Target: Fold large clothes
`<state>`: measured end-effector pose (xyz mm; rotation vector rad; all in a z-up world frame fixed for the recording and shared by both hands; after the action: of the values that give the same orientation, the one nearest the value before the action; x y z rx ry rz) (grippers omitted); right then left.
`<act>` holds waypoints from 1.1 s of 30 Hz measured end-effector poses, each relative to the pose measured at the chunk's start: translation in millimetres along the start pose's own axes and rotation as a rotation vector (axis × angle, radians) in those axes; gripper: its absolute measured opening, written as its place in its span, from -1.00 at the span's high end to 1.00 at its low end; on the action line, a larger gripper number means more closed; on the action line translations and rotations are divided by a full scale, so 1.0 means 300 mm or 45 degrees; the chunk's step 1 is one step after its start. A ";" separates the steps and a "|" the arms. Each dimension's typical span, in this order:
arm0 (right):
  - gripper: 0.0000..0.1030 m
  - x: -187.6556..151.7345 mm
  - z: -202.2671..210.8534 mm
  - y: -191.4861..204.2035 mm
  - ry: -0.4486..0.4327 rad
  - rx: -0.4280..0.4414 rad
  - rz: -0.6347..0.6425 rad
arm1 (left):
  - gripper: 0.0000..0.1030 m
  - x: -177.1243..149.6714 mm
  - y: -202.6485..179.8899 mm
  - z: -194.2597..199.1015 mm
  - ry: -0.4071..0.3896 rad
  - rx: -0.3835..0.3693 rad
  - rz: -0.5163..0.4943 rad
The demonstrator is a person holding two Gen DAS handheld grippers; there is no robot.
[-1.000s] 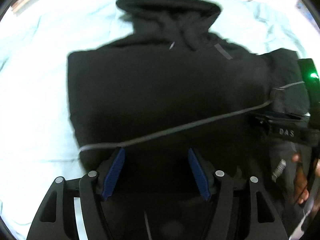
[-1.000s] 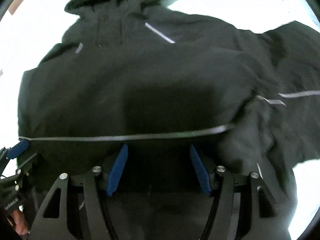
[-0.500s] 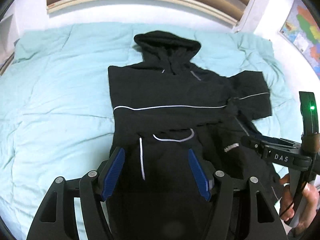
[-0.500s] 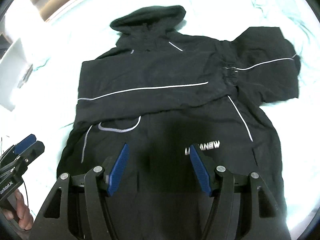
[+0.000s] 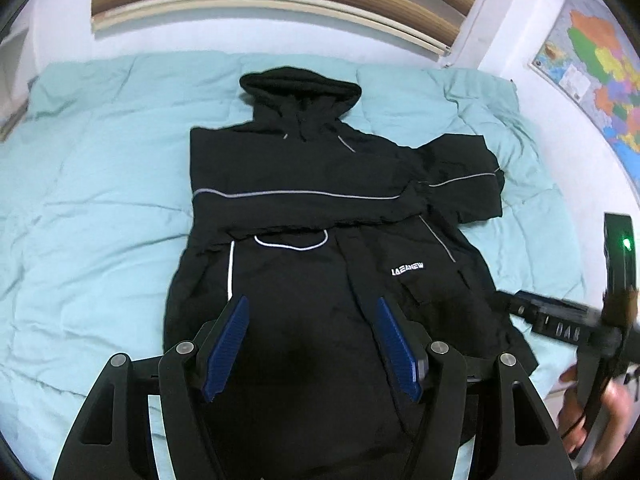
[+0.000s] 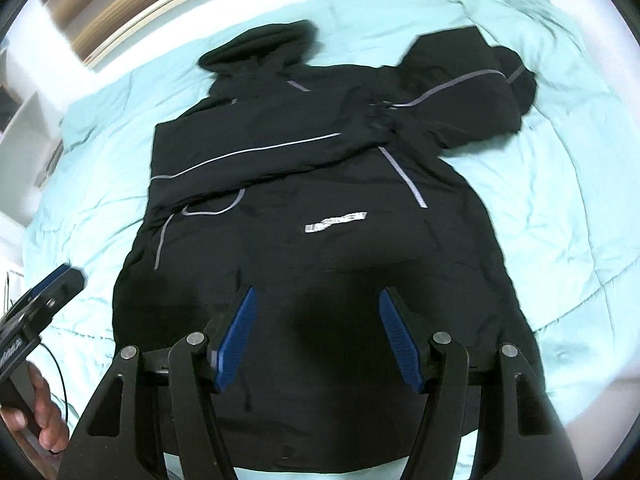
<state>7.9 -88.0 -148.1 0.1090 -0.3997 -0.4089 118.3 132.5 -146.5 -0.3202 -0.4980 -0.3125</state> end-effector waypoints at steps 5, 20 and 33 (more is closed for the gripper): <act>-0.30 0.068 0.026 -0.157 0.002 0.023 -0.006 | -0.32 -0.003 -0.024 0.042 -0.049 0.085 0.118; -0.35 0.369 0.081 -0.826 -0.107 -0.097 -0.096 | -0.32 0.011 -0.432 -0.192 0.018 0.022 0.268; -0.41 0.899 -0.234 -1.279 -0.179 -0.046 -0.267 | -0.32 0.098 -0.499 -0.322 0.131 0.158 0.297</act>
<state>122.7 -546.5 -186.5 0.0875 -0.5213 -0.6330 127.8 -44.9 -178.5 -0.2374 -0.3727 -0.0704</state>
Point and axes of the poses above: each gripper's, at about its wrist camera, not at the fingertips, and z roughly against the way its jaws point, y to its left, x to its top, the point moved 2 cm from there along -z, roughly the way its jaws point, and after that the axes turned 3 degrees about y, right-handed, at the moved point
